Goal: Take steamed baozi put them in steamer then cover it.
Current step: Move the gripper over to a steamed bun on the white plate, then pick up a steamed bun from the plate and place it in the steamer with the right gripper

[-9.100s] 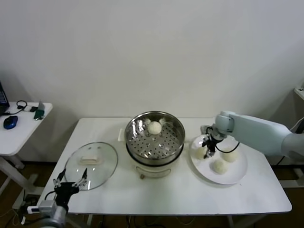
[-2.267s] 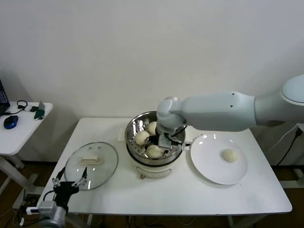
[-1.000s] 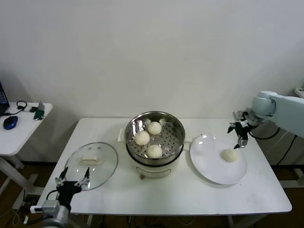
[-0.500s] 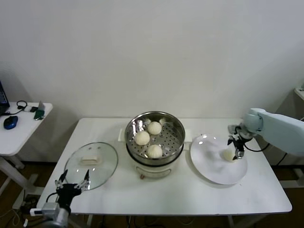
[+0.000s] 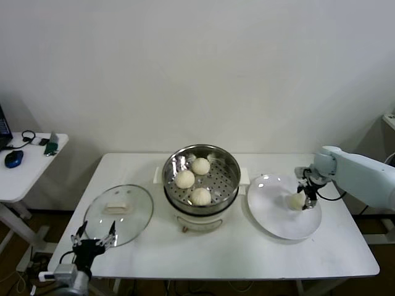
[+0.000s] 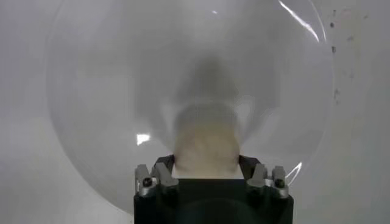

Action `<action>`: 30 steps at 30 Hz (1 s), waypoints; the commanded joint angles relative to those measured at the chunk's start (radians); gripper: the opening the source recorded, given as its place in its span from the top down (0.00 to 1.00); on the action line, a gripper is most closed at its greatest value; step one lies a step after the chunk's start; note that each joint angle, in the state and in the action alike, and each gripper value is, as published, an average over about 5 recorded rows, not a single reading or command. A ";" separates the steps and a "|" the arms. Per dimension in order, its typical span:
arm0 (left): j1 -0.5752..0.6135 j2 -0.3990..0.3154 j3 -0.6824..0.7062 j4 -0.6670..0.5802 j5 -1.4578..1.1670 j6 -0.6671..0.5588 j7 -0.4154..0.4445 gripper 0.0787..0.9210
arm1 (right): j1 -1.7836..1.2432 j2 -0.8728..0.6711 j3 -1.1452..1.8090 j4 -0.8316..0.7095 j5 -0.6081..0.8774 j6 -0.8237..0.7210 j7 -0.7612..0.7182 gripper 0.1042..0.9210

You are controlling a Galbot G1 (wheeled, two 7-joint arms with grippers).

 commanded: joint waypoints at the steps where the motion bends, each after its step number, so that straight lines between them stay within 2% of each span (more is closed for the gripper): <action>1: 0.003 0.001 0.000 -0.001 0.000 0.000 -0.002 0.12 | -0.002 0.011 0.013 -0.010 -0.005 0.006 0.008 0.33; 5: 0.008 0.001 0.000 -0.004 0.000 -0.002 -0.002 0.12 | 0.101 -0.021 -0.035 0.077 0.053 -0.006 0.003 0.34; 9: 0.006 0.002 0.005 -0.002 0.005 -0.002 -0.003 0.12 | 0.314 -0.051 -0.142 0.205 0.174 -0.029 -0.015 0.35; 19: -0.008 0.001 0.017 -0.015 0.007 0.006 0.000 0.12 | 0.870 0.033 -0.395 0.568 0.535 -0.143 -0.036 0.35; 24: -0.010 0.003 0.019 -0.015 0.004 0.005 0.000 0.12 | 0.909 0.105 -0.327 0.727 0.625 -0.211 0.020 0.35; 30: -0.013 0.005 0.018 -0.017 0.000 0.006 0.002 0.12 | 0.795 0.205 -0.276 0.761 0.621 -0.259 0.096 0.35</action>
